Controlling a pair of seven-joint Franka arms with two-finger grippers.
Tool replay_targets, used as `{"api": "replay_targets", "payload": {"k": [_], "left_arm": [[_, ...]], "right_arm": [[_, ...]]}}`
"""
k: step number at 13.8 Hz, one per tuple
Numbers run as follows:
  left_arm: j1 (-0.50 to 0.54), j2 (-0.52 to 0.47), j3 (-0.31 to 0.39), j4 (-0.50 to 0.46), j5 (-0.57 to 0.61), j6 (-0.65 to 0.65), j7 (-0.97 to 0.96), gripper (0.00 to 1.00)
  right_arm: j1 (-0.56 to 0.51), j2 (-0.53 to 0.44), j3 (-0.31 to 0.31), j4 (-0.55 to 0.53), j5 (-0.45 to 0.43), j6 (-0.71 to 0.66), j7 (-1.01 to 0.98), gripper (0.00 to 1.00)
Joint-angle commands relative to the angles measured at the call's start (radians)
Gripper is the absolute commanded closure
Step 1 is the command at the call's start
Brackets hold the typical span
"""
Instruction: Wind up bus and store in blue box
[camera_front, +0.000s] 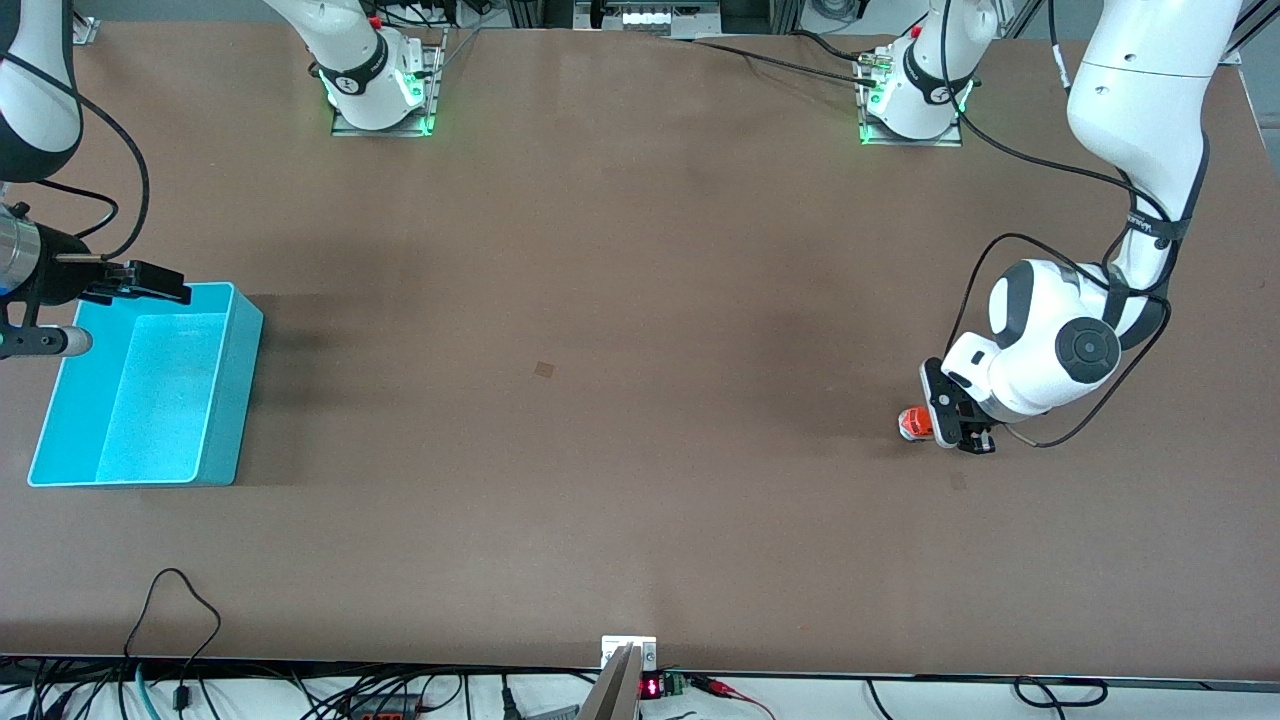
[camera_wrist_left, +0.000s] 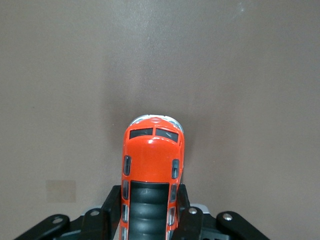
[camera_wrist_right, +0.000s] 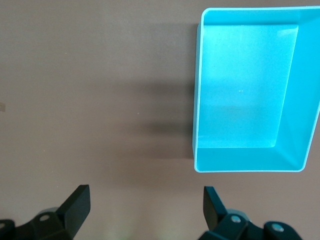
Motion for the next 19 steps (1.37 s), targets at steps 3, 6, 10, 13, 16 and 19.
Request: {"api": "replay_targets", "payload": {"k": [3, 6, 10, 13, 16, 19], "left_arm": [[0.001, 0.015, -0.004, -0.002, 0.012, 0.001, 0.017, 0.74], [0.013, 0.023, -0.004, -0.004, 0.012, -0.002, 0.03, 0.74], [0.086, 0.044, -0.003, 0.006, 0.015, 0.003, 0.138, 0.73], [0.154, 0.054, -0.003, 0.022, 0.019, 0.004, 0.204, 0.74], [0.224, 0.054, -0.003, 0.024, 0.019, 0.003, 0.268, 0.74], [0.269, 0.055, -0.001, 0.035, 0.021, 0.003, 0.293, 0.74]], "right_arm": [[0.001, 0.004, -0.001, 0.012, 0.0, -0.012, -0.009, 0.0], [-0.001, 0.007, -0.001, 0.014, 0.0, -0.012, -0.009, 0.0], [-0.001, 0.007, -0.001, 0.014, 0.0, -0.014, -0.009, 0.0], [-0.002, 0.007, -0.001, 0.014, 0.0, -0.014, -0.009, 0.0], [-0.002, 0.007, -0.001, 0.015, 0.0, -0.014, -0.009, 0.0], [-0.002, 0.007, -0.001, 0.015, 0.001, -0.014, -0.009, 0.0]]}}
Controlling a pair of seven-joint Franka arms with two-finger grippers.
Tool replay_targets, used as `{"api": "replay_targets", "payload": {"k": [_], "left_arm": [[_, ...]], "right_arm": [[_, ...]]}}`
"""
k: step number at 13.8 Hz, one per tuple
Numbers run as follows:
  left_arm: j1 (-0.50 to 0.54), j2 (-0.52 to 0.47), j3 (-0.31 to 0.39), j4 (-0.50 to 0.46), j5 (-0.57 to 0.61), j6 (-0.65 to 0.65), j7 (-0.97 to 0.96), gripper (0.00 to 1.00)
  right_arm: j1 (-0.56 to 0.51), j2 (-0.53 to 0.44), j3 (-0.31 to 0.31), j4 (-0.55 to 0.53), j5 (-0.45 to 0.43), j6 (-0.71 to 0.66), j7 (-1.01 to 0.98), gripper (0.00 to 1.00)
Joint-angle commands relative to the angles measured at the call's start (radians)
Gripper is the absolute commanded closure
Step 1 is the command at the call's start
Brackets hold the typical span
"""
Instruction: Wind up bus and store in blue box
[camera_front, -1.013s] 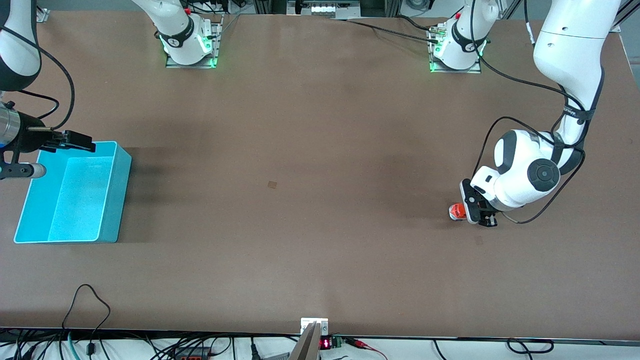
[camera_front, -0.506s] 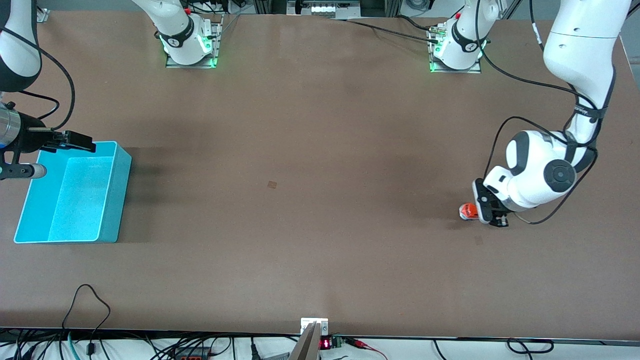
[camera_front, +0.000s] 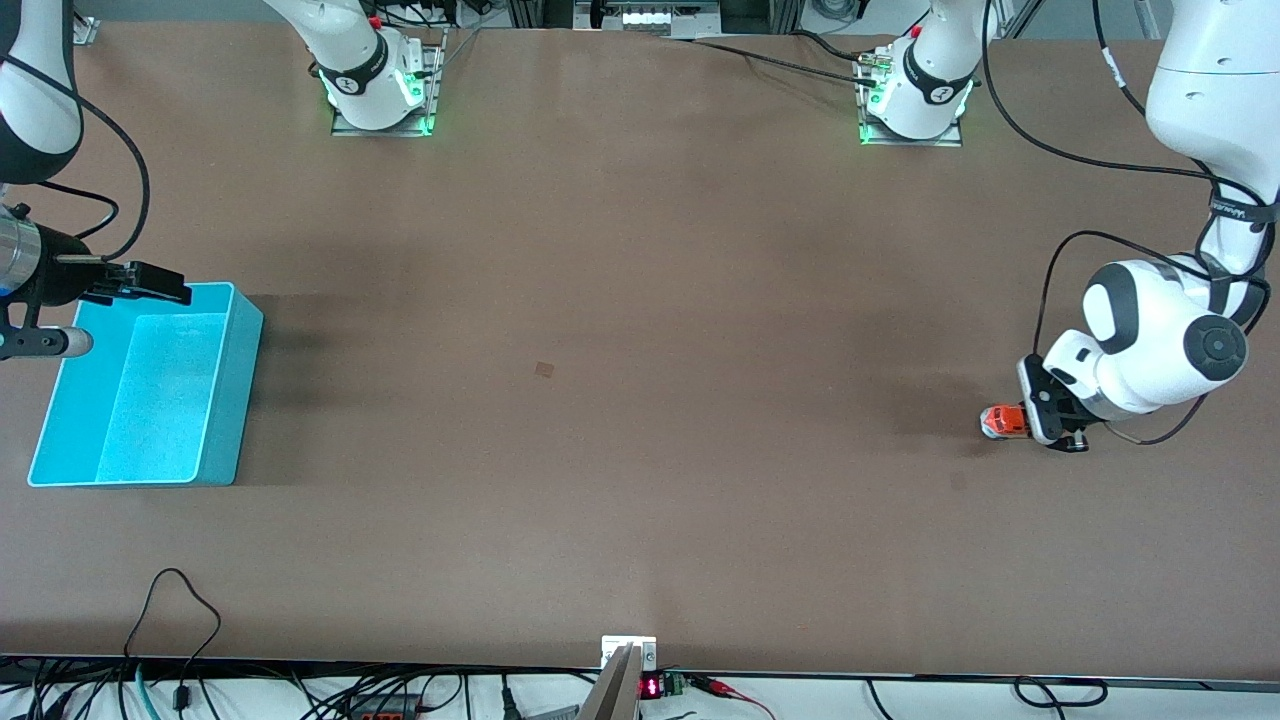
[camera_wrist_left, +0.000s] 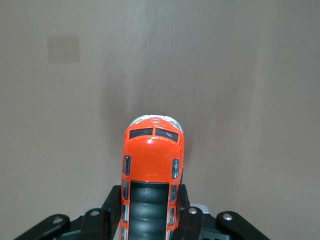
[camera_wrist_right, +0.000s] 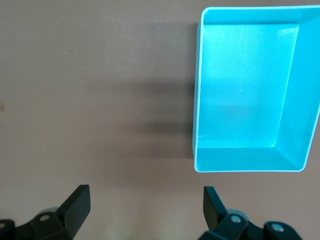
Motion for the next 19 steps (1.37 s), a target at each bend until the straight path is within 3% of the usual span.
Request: {"api": "replay_targets", "payload": {"k": [1, 6, 12, 13, 14, 15, 16, 19], "left_arm": [[0.052, 0.046, -0.006, 0.021, 0.021, 0.003, 0.033, 0.74], [0.089, 0.087, -0.005, 0.076, 0.021, 0.003, 0.143, 0.74], [0.093, 0.087, -0.002, 0.078, 0.019, 0.003, 0.159, 0.74], [0.093, 0.087, -0.002, 0.078, 0.019, 0.003, 0.156, 0.7], [0.095, 0.087, -0.002, 0.078, 0.018, 0.003, 0.158, 0.44], [0.095, 0.084, -0.002, 0.078, 0.021, 0.003, 0.159, 0.05], [0.092, 0.08, -0.002, 0.078, 0.021, 0.0, 0.164, 0.0], [0.09, 0.057, -0.006, 0.078, 0.021, -0.01, 0.162, 0.0]], "right_arm": [[0.0, 0.005, -0.001, 0.015, 0.001, -0.014, -0.009, 0.0], [-0.001, 0.006, -0.001, 0.015, 0.001, -0.014, -0.009, 0.0], [-0.001, 0.007, -0.001, 0.015, 0.001, -0.014, -0.009, 0.0], [0.0, 0.007, -0.001, 0.015, 0.001, -0.014, -0.009, 0.0], [0.0, 0.007, -0.001, 0.015, 0.001, -0.014, -0.009, 0.0], [0.0, 0.007, -0.001, 0.015, 0.001, -0.014, -0.009, 0.0], [0.0, 0.007, -0.001, 0.015, 0.001, -0.014, -0.009, 0.0], [0.0, 0.007, -0.001, 0.015, 0.001, -0.014, -0.009, 0.0]]}}
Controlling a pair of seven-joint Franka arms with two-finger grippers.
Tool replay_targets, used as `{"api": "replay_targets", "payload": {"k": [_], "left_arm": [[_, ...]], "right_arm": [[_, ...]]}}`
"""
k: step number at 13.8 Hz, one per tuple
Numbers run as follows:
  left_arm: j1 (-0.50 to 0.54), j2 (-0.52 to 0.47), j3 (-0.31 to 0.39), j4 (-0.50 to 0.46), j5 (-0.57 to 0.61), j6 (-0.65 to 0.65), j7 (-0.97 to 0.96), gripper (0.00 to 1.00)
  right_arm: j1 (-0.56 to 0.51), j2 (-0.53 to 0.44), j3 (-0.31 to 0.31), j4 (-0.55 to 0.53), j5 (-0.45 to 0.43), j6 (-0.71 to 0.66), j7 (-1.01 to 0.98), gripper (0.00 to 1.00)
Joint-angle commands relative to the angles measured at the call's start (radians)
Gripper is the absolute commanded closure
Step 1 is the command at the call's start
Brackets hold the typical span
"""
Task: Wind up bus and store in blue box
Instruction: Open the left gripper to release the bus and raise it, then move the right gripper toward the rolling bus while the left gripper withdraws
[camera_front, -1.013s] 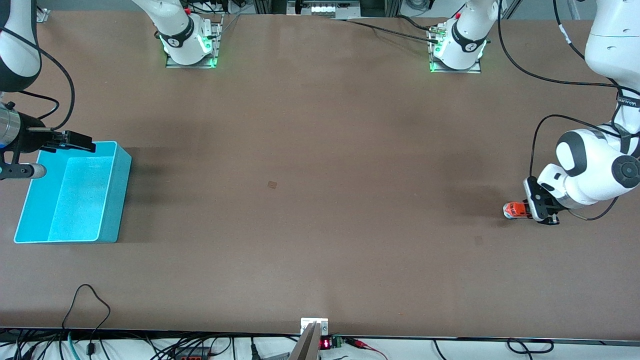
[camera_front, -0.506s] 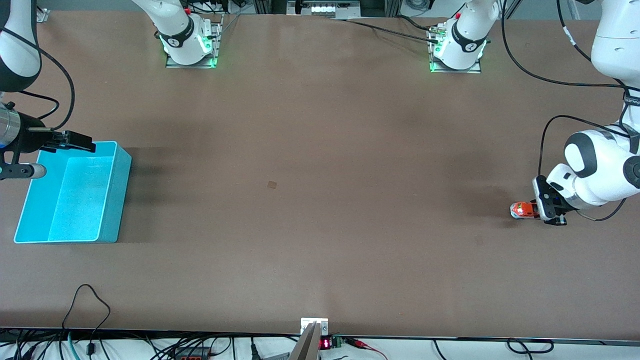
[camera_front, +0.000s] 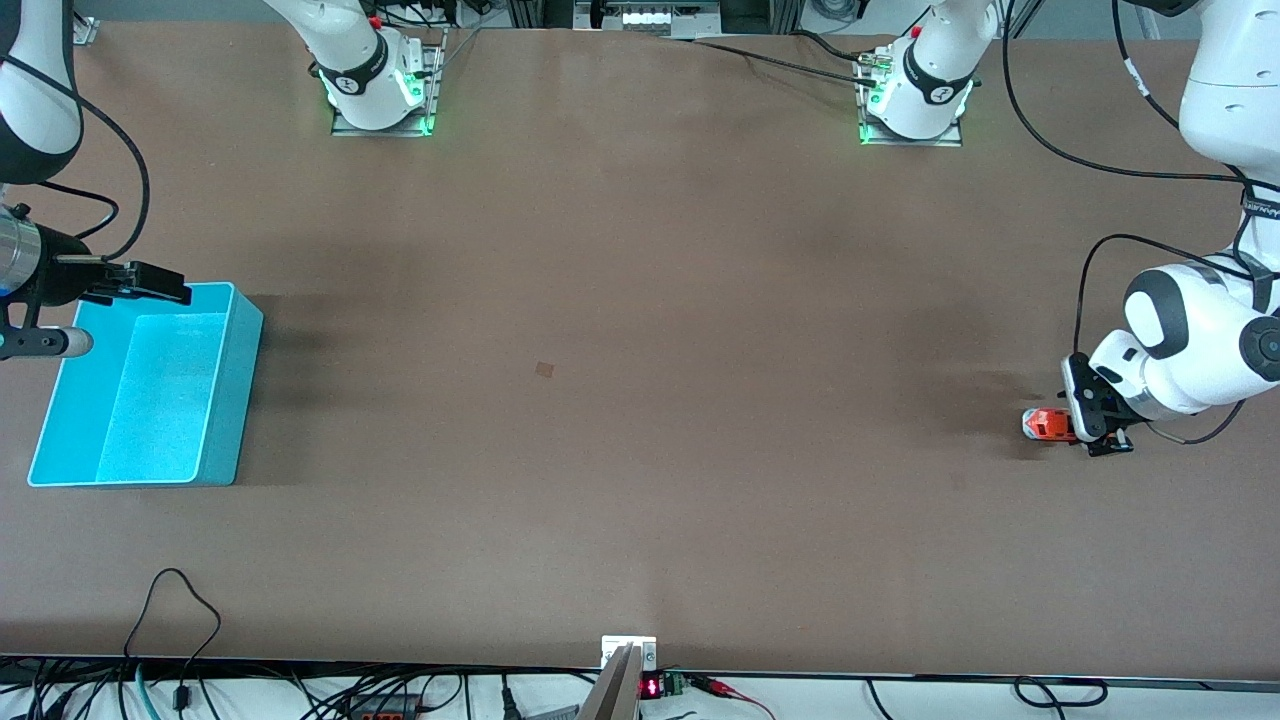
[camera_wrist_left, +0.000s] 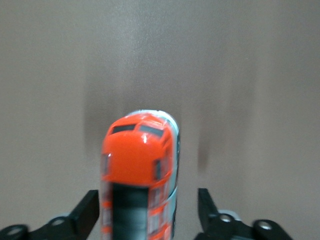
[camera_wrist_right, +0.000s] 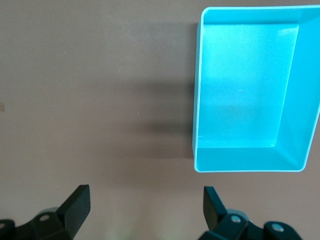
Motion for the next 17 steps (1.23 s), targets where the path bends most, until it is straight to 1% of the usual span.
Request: {"api": "replay_targets", "payload": {"k": [1, 4, 9, 12, 17], "left_arm": [[0.006, -0.003, -0.007, 0.027, 0.021, -0.011, 0.018, 0.0], [0.004, -0.012, -0.008, 0.027, 0.019, -0.035, 0.015, 0.0], [-0.02, -0.089, -0.01, 0.034, 0.019, -0.172, -0.043, 0.0], [-0.028, -0.124, -0.01, 0.04, 0.019, -0.23, -0.083, 0.0], [-0.022, -0.196, -0.002, 0.122, 0.019, -0.467, -0.194, 0.0]], "right_arm": [[0.0, 0.005, -0.001, 0.015, 0.001, -0.014, -0.009, 0.0], [-0.001, 0.006, -0.001, 0.014, 0.001, -0.014, -0.009, 0.0], [0.0, 0.006, -0.001, 0.015, 0.001, -0.014, -0.009, 0.0], [-0.001, 0.006, -0.001, 0.015, 0.001, -0.014, -0.009, 0.0], [-0.003, 0.005, -0.001, 0.019, 0.004, -0.014, -0.009, 0.0]]}}
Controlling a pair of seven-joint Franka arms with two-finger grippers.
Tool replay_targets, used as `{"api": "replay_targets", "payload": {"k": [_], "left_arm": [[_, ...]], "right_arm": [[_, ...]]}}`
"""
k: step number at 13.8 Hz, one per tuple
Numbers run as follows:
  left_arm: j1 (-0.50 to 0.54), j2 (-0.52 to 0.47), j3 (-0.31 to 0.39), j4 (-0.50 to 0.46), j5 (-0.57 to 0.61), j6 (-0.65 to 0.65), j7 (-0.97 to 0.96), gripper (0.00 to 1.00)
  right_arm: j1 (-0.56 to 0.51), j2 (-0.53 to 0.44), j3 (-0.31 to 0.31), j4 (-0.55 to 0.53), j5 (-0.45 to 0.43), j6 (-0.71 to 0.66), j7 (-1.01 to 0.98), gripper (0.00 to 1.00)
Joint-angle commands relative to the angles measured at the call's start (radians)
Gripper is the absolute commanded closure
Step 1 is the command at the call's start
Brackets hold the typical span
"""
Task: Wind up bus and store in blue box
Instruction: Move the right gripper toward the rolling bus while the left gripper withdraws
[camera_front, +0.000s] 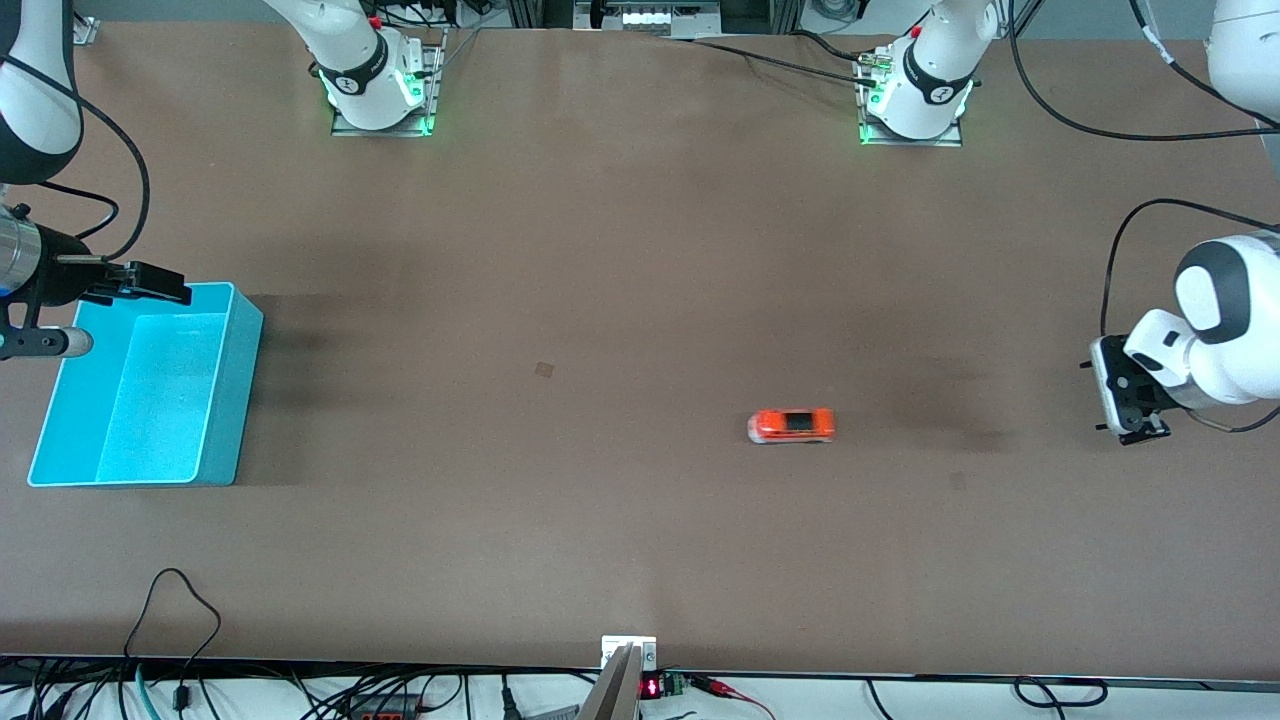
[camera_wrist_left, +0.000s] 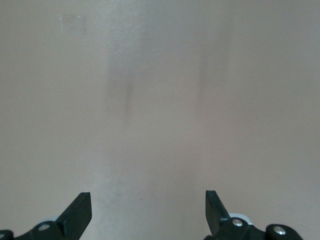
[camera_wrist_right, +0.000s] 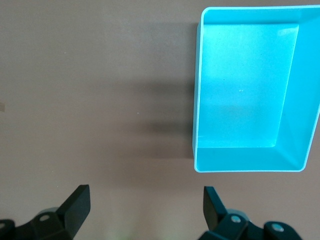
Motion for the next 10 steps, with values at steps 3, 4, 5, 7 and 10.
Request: {"api": "replay_targets", "payload": {"k": [3, 4, 5, 7, 10], "left_arm": [[0.009, -0.115, 0.014, 0.045, 0.019, -0.194, -0.159, 0.0], [0.009, -0.143, 0.014, 0.047, 0.019, -0.218, -0.199, 0.0], [0.009, -0.169, 0.009, 0.058, 0.019, -0.247, -0.245, 0.0], [0.004, -0.188, -0.002, 0.129, 0.019, -0.345, -0.302, 0.0], [-0.045, -0.18, -0.005, 0.268, 0.019, -0.494, -0.365, 0.0]], "right_arm": [[-0.003, 0.006, -0.001, 0.017, 0.019, -0.012, -0.011, 0.0], [0.0, 0.015, -0.001, 0.015, 0.023, -0.012, -0.015, 0.0], [0.002, 0.029, -0.001, 0.017, 0.024, -0.008, -0.017, 0.0], [0.002, 0.044, -0.001, 0.015, 0.068, -0.005, -0.031, 0.0], [0.006, 0.08, 0.0, 0.017, 0.104, 0.008, -0.055, 0.0]]}}
